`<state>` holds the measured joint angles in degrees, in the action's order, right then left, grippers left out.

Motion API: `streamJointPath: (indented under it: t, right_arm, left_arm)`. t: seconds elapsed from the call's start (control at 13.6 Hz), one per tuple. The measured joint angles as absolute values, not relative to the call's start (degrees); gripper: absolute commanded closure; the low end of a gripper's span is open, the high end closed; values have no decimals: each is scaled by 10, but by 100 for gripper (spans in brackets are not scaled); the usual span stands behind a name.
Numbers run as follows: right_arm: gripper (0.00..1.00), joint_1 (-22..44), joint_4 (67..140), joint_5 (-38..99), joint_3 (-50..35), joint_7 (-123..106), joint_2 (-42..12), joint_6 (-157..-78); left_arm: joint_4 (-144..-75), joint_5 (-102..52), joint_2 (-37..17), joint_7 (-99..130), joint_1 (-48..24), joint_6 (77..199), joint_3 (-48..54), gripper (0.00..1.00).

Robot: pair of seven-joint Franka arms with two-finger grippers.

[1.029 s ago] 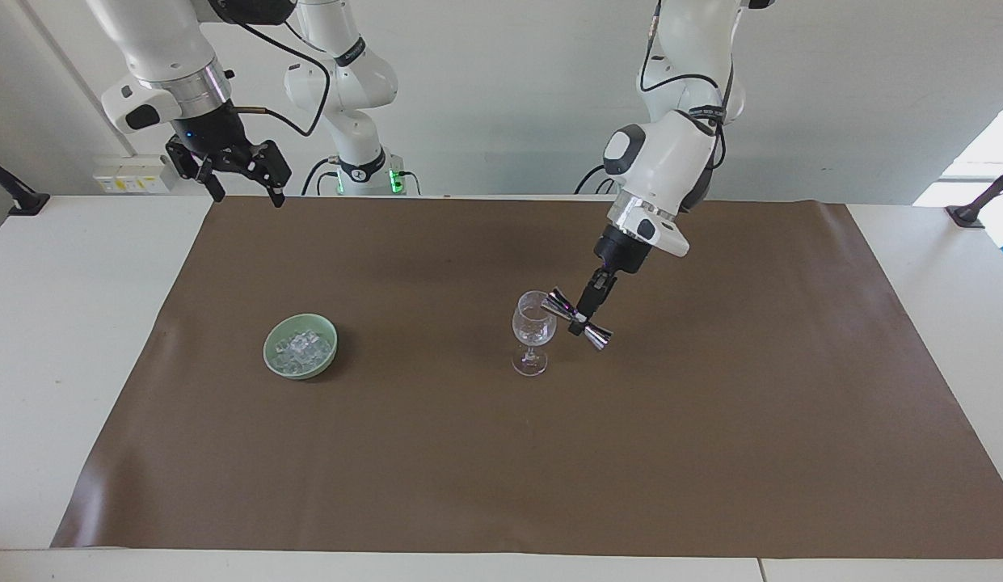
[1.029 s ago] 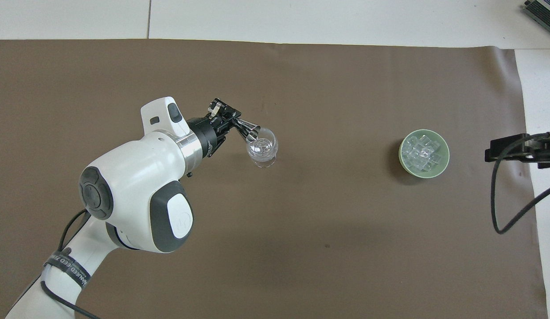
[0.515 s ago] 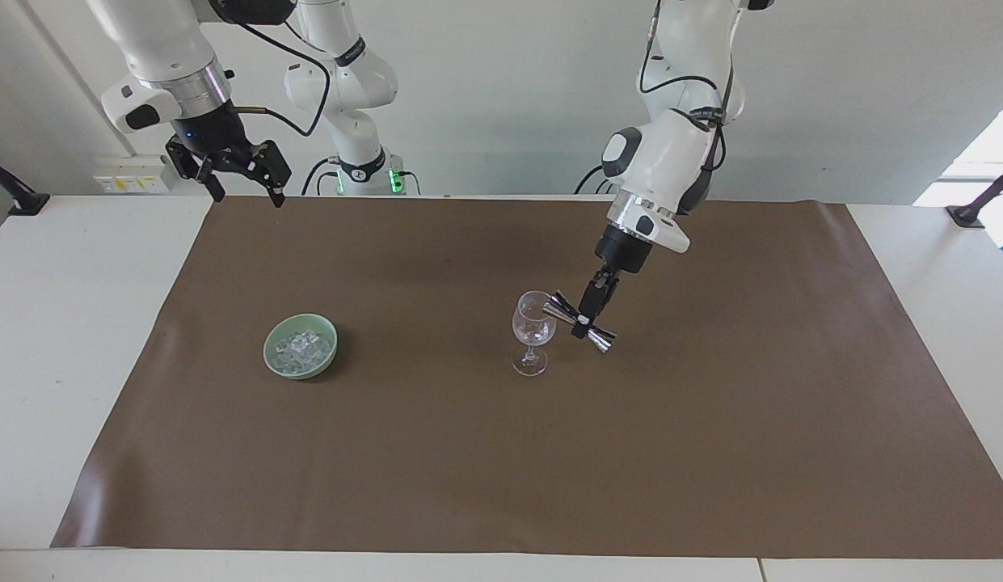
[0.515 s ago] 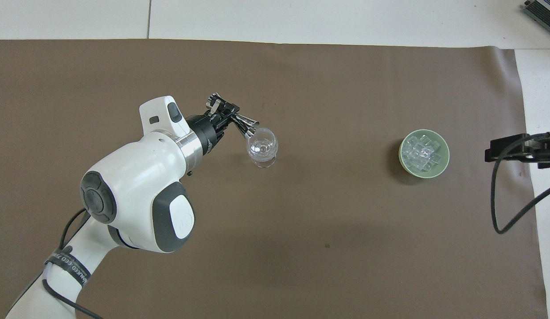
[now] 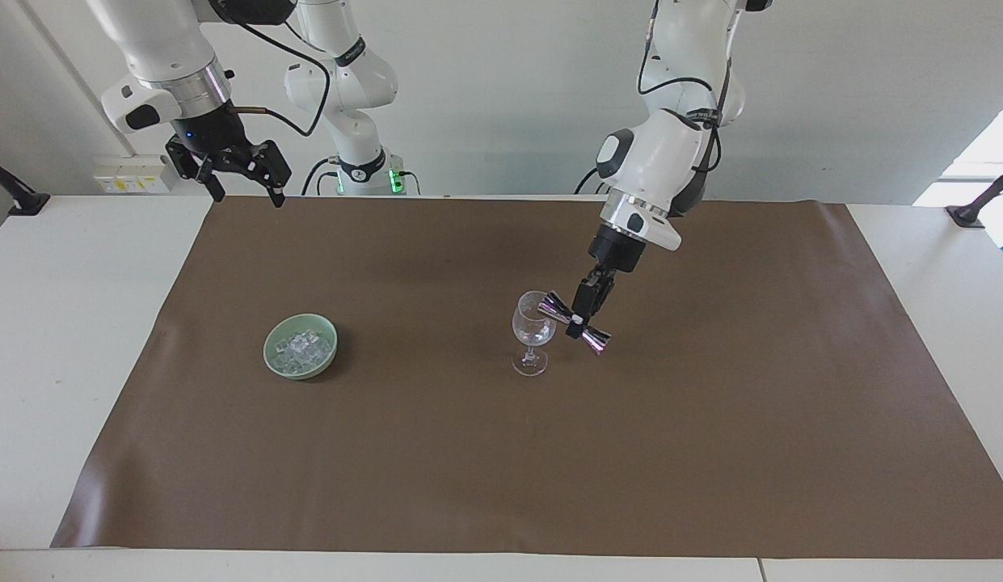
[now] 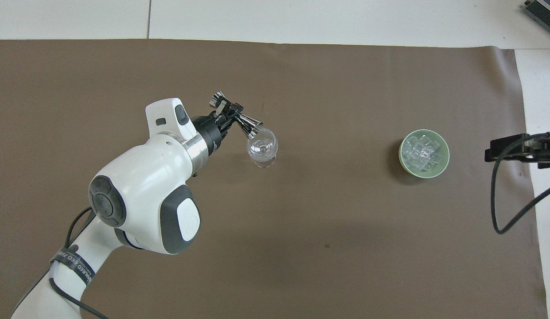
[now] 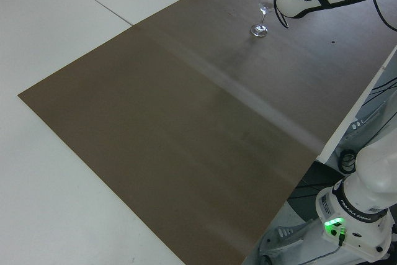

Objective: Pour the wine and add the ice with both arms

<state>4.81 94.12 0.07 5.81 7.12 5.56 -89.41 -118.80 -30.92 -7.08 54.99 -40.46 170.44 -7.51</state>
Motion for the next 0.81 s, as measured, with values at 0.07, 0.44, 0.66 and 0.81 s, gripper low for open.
streamJointPath:
  t: [0.07,0.44,0.66,0.81]
  right_arm:
    - [0,48,941,1,58,71,56,-894]
    - [0,48,941,1,58,71,56,-894]
    - [0,48,941,1,58,71,56,-894]
    - [0,48,941,1,58,71,56,-894]
  left_arm:
    - [-1188,-302,-71,550,-406,1705,-75,100]
    - [-1189,-249,-74,549,-408,1705,-76,100]
    - [-1191,-228,-76,549,-408,1705,-76,100]
    - [-1192,-224,-76,548,-408,1705,-76,100]
